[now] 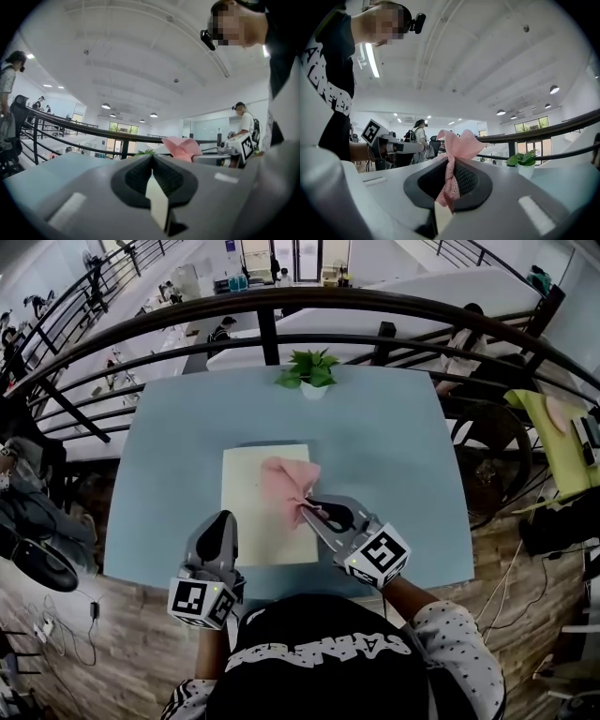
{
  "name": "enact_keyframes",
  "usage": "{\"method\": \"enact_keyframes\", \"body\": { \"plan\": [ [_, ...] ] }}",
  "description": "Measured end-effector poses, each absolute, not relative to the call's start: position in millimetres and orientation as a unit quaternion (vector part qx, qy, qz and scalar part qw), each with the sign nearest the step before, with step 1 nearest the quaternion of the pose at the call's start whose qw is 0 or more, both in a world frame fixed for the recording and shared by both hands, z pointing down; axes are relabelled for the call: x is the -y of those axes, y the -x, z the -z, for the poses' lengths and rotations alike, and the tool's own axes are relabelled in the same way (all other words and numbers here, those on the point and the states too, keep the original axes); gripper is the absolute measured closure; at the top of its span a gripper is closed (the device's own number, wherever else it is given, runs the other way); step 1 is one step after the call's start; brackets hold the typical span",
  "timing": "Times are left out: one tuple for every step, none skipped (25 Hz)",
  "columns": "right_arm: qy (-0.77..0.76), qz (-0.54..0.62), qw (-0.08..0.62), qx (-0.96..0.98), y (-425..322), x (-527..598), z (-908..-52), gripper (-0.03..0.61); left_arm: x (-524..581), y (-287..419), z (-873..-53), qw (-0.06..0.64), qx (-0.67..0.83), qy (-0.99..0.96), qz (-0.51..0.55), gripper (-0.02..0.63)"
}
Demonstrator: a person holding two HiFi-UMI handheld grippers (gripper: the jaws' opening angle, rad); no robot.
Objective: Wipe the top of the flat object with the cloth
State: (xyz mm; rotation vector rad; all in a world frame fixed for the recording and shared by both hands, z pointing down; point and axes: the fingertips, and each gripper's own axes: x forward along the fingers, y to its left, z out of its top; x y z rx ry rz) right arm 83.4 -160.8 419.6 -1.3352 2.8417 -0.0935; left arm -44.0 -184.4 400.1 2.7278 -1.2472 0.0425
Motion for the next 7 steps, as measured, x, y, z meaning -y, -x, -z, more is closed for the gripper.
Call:
{"method": "enact_keyframes", "body": {
  "plan": [
    [0.425,0.031,-0.003,-0.904,-82.7,160.9,-419.8,0.56,184.2,45.1,-399.8,0.07,0.416,-0.907,-0.014,0.614],
    [0.426,0.031,-0.004,-0.904,-82.1,160.7,-419.9,0.56,183.9,46.3,-399.7,0.07,0.416,-0.906,-0.014,0.614],
    [0.425,0.031,-0.003,-0.905,-81.5,160.4,-419.7,0.56,183.5,47.4,-400.0,0.069,0.417,-0.906,-0.013,0.614],
    [0.424,0.029,-0.002,-0.905,-81.1,160.0,-419.5,0.56,183.1,48.3,-400.4,0.068,0.418,-0.906,-0.013,0.614],
    [0.424,0.029,-0.001,-0.905,-80.9,159.5,-419.3,0.56,182.9,49.0,-400.8,0.068,0.418,-0.906,-0.013,0.614],
    [0.424,0.028,-0.001,-0.905,-80.8,159.1,-419.2,0.56,182.6,49.5,-401.1,0.067,0.418,-0.906,-0.013,0.614],
    [0.423,0.028,0.0,-0.905,-80.7,158.7,-419.1,0.56,182.3,50.0,-401.5,0.066,0.418,-0.906,-0.013,0.614]
  ]
}}
